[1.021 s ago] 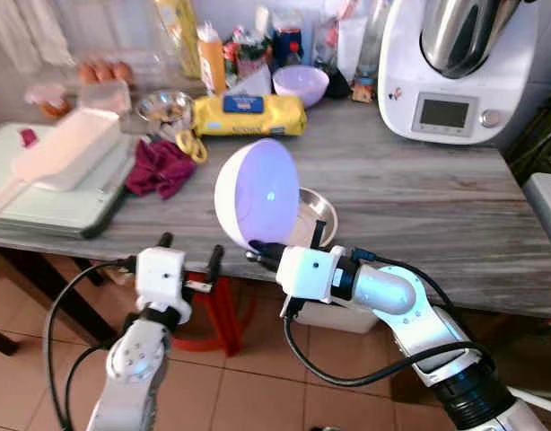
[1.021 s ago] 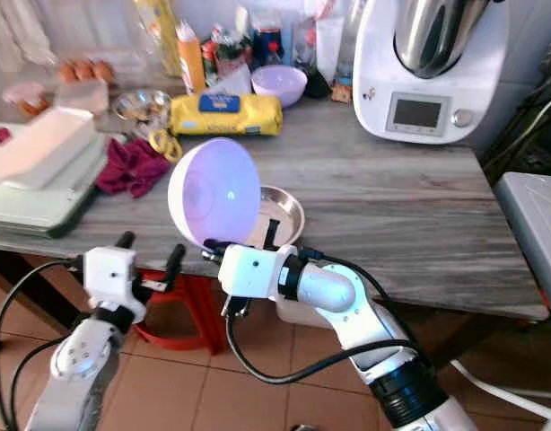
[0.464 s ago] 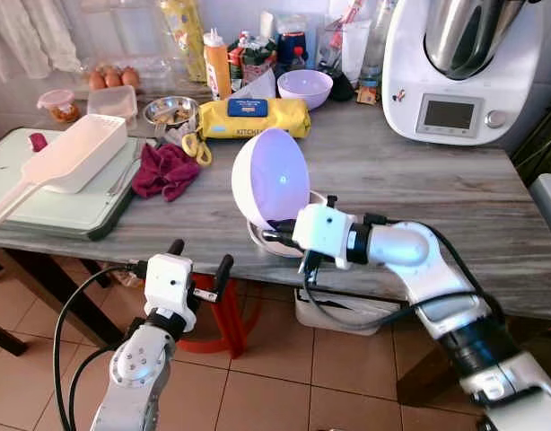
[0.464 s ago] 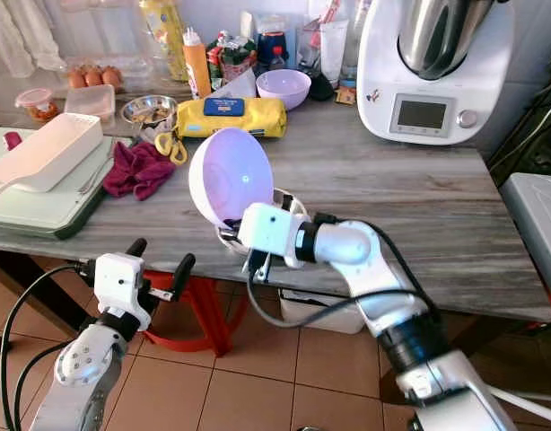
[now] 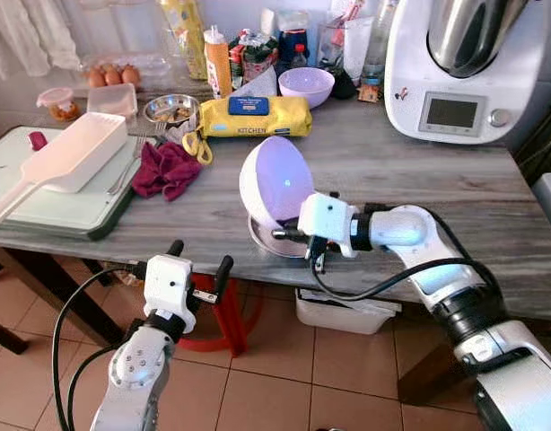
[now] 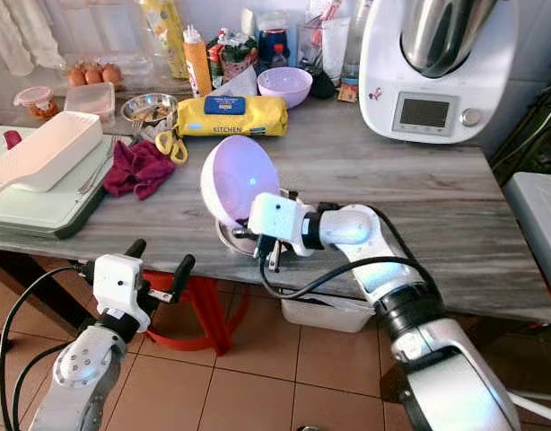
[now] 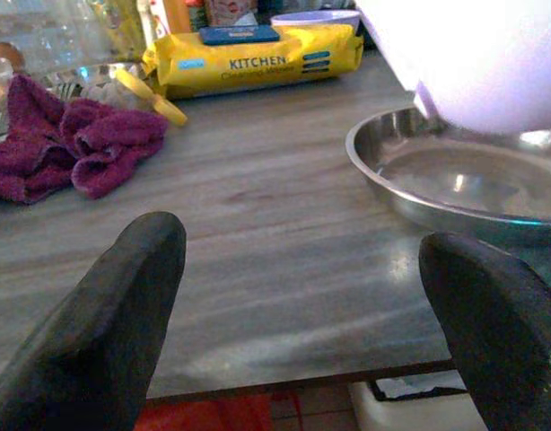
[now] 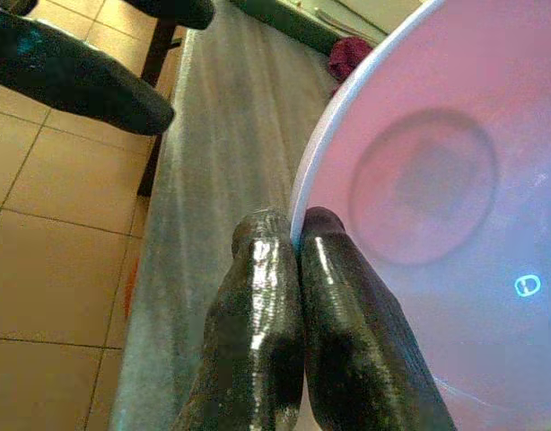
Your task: Setting the table
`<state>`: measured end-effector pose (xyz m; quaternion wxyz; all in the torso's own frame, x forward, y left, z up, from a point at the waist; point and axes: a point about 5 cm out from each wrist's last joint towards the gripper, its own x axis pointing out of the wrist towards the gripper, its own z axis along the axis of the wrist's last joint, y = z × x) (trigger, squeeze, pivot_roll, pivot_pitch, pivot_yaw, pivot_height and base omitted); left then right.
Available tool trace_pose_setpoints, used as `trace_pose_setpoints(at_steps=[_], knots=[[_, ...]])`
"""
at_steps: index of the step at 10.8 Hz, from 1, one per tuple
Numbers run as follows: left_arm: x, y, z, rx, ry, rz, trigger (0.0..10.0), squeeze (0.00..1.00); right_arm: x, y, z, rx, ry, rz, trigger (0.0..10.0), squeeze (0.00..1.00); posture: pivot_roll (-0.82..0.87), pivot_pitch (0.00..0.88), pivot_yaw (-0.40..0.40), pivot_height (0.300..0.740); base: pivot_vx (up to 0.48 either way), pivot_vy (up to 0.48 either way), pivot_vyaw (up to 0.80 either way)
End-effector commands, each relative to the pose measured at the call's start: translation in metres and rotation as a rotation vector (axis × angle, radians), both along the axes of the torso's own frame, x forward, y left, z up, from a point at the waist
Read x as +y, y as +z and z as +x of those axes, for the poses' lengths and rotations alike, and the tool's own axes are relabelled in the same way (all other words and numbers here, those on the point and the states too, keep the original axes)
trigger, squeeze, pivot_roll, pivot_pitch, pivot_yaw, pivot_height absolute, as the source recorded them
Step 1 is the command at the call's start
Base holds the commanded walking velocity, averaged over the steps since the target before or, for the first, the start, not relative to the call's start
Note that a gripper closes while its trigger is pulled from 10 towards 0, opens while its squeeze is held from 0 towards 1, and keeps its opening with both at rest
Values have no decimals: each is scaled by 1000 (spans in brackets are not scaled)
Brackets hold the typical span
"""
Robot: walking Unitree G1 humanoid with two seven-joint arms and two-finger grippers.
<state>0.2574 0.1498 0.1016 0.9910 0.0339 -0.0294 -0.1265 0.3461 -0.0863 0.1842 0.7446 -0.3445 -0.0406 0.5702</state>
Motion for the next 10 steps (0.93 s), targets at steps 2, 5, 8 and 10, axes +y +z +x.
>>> trace_pose_setpoints(at_steps=[2, 5, 8, 10], knots=[[0, 9, 3, -21, 19, -10, 10000, 0, 7, 13, 3, -47, 30, 13, 10000, 0, -106, 115, 48, 740, 0, 0, 0], [1, 11, 5, -28, 22, -14, 10000, 0, 4, 19, 5, -151, -12, 32, 10000, 0, -105, 118, 50, 740, 0, 0, 0], [9, 25, 11, -87, 114, -19, 10000, 0, -15, 31, -20, -330, -246, 292, 10000, 0, -125, 118, 63, 740, 0, 0, 0], [12, 28, 16, -97, 121, -4, 10000, 0, -27, 25, -33, -348, -323, 336, 10000, 0, -160, 117, 82, 740, 0, 0, 0]])
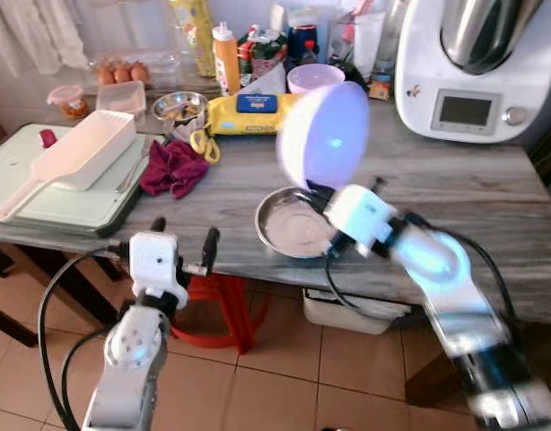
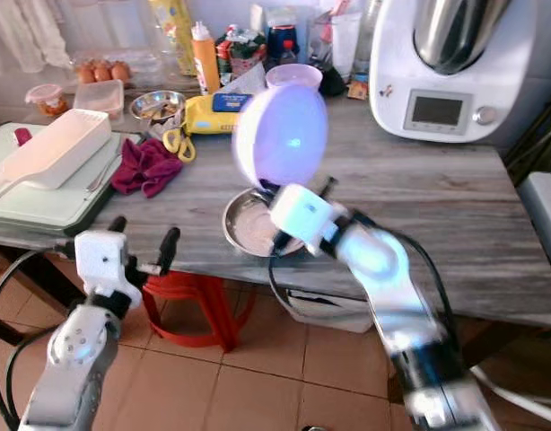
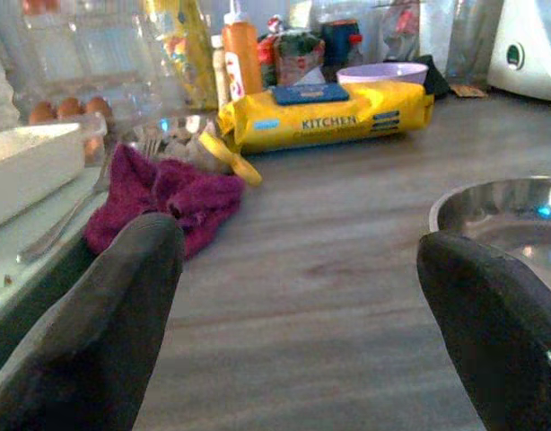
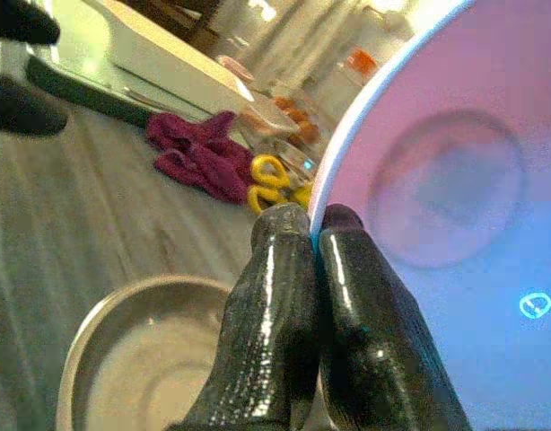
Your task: Setting the table
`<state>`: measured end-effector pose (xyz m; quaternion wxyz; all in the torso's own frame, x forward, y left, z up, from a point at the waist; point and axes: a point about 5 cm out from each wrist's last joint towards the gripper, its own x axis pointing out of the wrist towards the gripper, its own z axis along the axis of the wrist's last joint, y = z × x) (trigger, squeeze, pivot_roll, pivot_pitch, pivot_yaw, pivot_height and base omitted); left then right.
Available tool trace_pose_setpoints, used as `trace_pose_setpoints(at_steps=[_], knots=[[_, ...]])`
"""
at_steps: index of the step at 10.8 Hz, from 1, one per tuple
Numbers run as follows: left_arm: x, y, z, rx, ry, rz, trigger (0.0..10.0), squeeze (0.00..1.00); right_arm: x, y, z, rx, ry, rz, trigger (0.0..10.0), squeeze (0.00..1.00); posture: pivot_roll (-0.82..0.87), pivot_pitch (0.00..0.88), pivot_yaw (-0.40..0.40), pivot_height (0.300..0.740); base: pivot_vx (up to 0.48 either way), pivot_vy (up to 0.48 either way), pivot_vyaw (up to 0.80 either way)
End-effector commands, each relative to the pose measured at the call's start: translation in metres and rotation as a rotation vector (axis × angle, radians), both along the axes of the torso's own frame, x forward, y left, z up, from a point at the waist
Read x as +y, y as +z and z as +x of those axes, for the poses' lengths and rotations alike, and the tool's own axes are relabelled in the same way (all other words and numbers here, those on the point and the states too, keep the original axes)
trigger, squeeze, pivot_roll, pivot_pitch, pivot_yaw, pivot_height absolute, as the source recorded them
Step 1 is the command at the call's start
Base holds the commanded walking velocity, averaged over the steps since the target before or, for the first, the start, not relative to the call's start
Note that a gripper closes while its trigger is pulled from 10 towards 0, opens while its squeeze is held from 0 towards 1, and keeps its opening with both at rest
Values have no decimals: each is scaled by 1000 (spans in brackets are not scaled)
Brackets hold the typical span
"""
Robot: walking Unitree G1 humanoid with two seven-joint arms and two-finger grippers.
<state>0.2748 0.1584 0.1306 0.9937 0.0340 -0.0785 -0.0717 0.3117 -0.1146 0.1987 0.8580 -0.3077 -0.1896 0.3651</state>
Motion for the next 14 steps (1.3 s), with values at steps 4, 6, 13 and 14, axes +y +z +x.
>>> trace_pose_setpoints(at_steps=[4, 6, 13, 14], knots=[[-1, 3, 6, -8, -29, 5, 10000, 0, -10, -1, -18, 6, -149, 59, 10000, 0, -179, 110, 104, 740, 0, 0, -384], [-2, 3, 6, -7, -36, 6, 10000, 0, -7, -2, -21, 18, -158, 53, 10000, 0, -175, 109, 99, 740, 0, 0, -225], [0, -2, 0, 6, -35, 8, 10000, 0, -2, -8, -24, 34, -147, 23, 10000, 0, -168, 118, 90, 740, 144, 0, 0], [-1, -2, 1, 7, -42, 9, 10000, 0, -2, -8, -24, 25, -145, 8, 10000, 0, -171, 117, 96, 740, 277, 0, 0]])
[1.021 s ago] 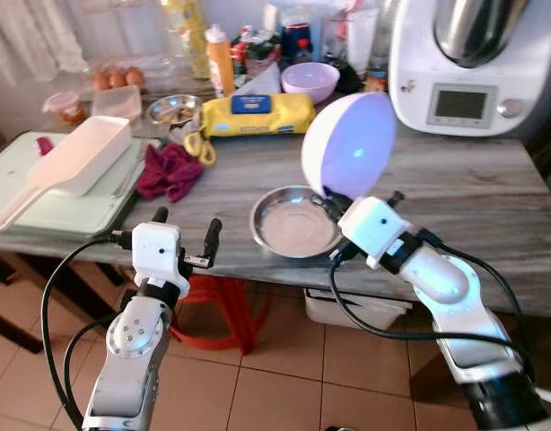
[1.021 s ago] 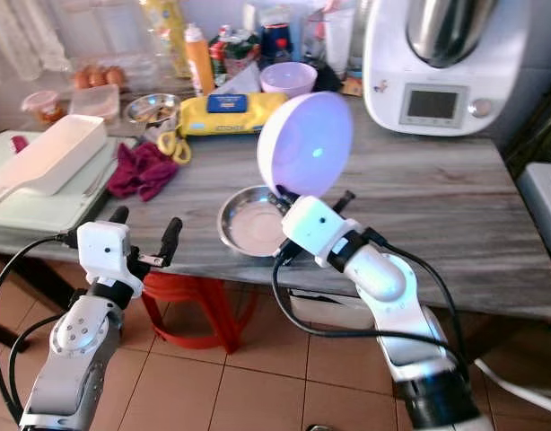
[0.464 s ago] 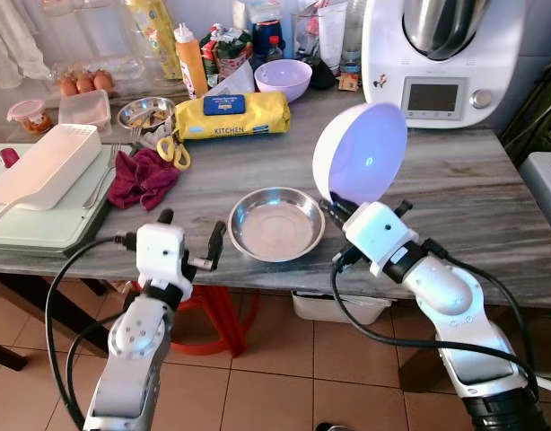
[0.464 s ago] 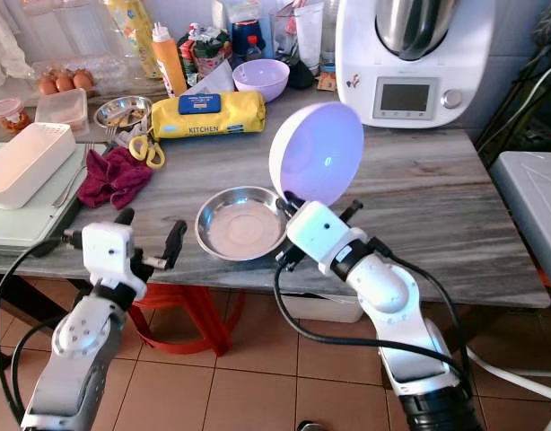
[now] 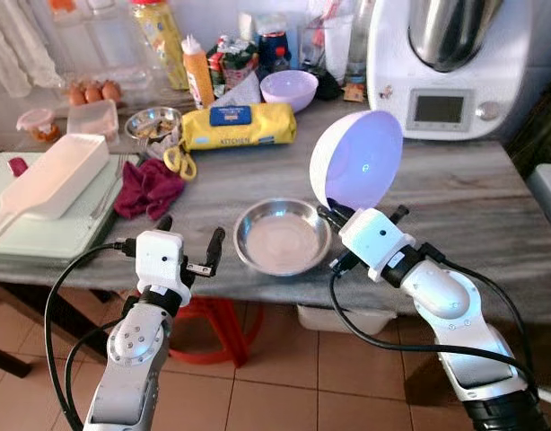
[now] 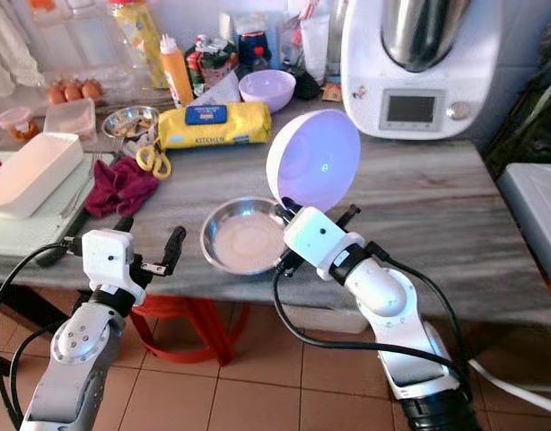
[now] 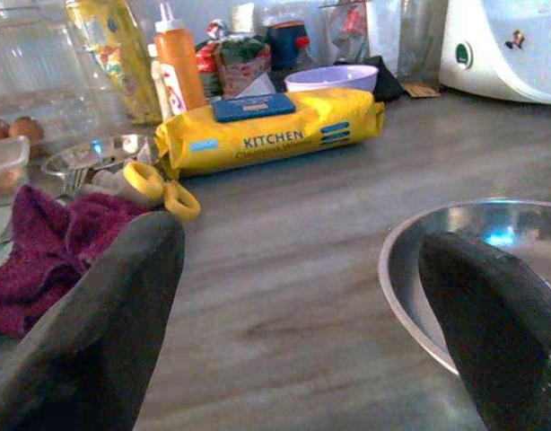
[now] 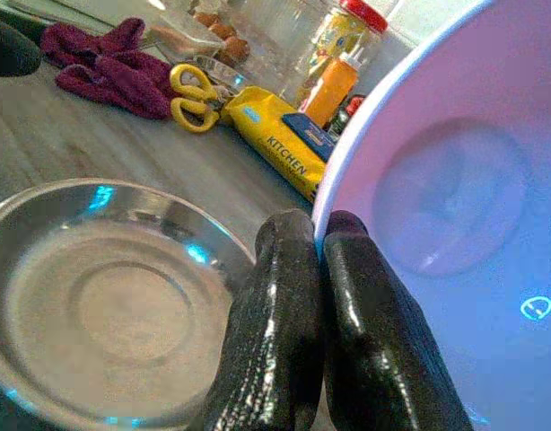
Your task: Setting the table
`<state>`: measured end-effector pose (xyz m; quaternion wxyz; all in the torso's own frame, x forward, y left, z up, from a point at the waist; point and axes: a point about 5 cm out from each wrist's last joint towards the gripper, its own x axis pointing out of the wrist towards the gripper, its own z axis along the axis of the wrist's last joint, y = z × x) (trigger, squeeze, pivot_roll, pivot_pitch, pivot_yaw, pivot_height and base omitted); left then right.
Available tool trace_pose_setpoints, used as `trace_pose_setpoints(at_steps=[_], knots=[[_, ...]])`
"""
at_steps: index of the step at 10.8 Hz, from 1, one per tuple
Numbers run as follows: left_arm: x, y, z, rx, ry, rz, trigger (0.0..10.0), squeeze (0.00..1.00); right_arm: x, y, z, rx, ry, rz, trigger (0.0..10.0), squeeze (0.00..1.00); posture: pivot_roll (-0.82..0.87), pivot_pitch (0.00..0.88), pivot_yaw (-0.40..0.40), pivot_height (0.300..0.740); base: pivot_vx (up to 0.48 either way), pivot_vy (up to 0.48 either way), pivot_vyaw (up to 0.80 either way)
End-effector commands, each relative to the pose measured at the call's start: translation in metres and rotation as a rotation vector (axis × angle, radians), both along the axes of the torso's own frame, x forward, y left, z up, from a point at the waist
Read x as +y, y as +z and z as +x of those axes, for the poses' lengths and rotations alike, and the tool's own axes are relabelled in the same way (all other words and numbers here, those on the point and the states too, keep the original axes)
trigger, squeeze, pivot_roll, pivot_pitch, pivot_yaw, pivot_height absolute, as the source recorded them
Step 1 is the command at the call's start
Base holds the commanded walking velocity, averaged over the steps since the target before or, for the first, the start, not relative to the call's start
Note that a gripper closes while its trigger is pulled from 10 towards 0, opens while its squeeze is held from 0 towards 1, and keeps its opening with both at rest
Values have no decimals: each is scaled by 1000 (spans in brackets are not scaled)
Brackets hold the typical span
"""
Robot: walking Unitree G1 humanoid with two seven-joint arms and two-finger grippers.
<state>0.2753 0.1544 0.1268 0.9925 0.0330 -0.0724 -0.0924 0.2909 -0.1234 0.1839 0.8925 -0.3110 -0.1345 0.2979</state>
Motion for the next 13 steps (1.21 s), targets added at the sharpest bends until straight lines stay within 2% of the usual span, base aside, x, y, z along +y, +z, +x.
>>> trace_pose_setpoints(at_steps=[1, 2, 5, 9, 11, 13], knots=[[2, 2, 1, -7, -9, 7, 10000, 0, 7, 6, -4, -40, 30, 6, 10000, 0, -172, 116, 99, 740, 277, 0, 538], [2, 2, 1, -6, -12, 8, 10000, 0, 7, 6, -4, -39, 27, 8, 10000, 0, -174, 118, 103, 740, 274, 0, 569], [1, 1, 2, -2, -20, 12, 10000, 0, 6, 6, -5, -40, 19, 8, 10000, 0, -175, 118, 103, 740, 270, 0, 0], [2, -3, -3, 8, -18, 26, 10000, 0, 2, 9, -2, -46, 14, -3, 10000, 0, -173, 120, 92, 740, 0, 0, 0], [4, -7, -9, 22, -21, 36, 10000, 0, 1, 11, -2, -50, 29, -20, 10000, 0, -170, 127, 86, 740, 0, 0, 0], [11, -16, -25, 71, -124, 54, 10000, 0, -1, 17, 4, -35, 93, -46, 10000, 0, -164, 144, 84, 740, 0, 0, 0]])
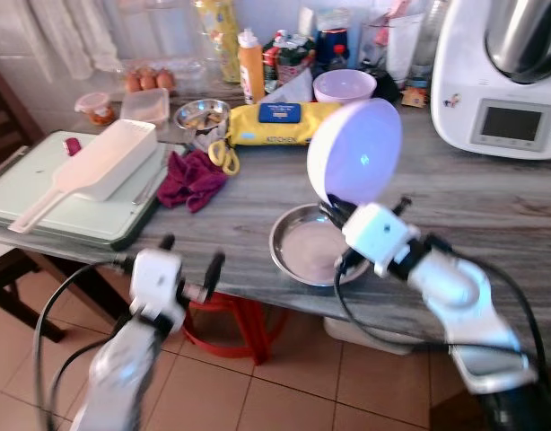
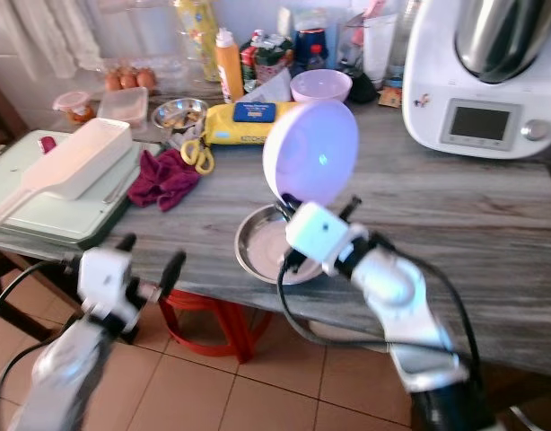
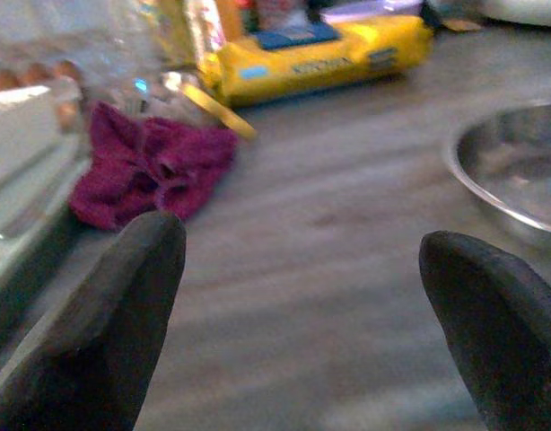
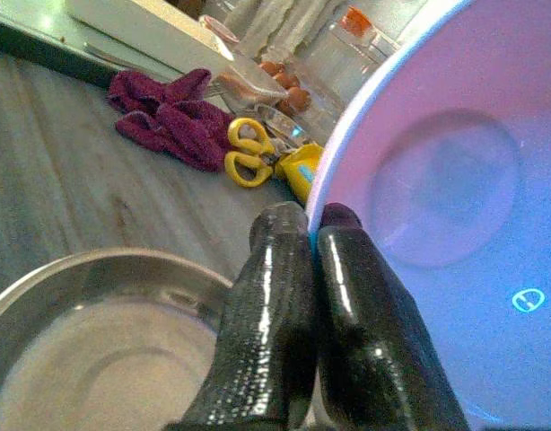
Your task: Setting the table
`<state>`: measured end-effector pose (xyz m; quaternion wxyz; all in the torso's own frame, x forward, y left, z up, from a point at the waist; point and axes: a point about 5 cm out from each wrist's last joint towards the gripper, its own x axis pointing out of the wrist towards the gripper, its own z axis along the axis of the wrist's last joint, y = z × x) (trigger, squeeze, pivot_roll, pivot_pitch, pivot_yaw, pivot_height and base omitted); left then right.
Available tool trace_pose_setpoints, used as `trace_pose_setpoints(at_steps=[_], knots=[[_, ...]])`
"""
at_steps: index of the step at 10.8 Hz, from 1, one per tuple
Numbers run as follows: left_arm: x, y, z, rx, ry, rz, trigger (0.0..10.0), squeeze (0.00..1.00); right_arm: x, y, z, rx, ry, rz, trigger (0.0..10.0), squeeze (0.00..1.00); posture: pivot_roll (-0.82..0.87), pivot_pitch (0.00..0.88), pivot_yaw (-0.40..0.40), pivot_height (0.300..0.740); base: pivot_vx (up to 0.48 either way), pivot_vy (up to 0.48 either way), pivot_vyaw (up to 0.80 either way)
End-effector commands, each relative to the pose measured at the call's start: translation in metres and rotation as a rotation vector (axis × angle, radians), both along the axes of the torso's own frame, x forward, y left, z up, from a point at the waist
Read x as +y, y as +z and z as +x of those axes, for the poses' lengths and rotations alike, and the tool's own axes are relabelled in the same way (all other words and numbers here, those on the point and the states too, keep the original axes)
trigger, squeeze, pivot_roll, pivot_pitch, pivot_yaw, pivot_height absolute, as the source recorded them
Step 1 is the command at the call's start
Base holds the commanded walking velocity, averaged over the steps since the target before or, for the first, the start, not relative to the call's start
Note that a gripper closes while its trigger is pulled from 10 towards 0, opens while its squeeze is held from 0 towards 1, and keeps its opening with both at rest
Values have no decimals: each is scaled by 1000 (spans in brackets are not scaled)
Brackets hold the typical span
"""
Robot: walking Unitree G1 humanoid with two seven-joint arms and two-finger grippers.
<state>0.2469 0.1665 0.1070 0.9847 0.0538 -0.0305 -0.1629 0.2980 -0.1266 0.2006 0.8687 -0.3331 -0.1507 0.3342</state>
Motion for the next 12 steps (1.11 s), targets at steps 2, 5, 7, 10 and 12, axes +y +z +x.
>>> trace_pose_setpoints(at_steps=[2, 5, 7, 10, 12], knots=[[4, -1, -11, 21, -83, 37, 10000, 0, 2, 7, 8, 10, 91, -61, 10000, 0, -152, 176, 76, 740, 0, 0, 0], [14, 0, -17, 28, -67, 55, 10000, 0, 21, 9, 29, 151, 291, -141, 10000, 0, -121, 186, 44, 740, 0, 0, 0], [15, 0, -22, 27, -55, 47, 10000, 0, 31, 5, 38, 202, 371, -199, 10000, 0, -103, 188, 27, 740, 0, 0, 0], [11, 1, -24, 26, -53, 36, 10000, 0, 37, 3, 48, 244, 432, -242, 10000, 0, -97, 186, 19, 740, 0, 0, 0], [10, 1, -22, 25, -55, 32, 10000, 0, 39, 3, 50, 247, 457, -253, 10000, 0, -103, 185, 26, 740, 0, 0, 0]])
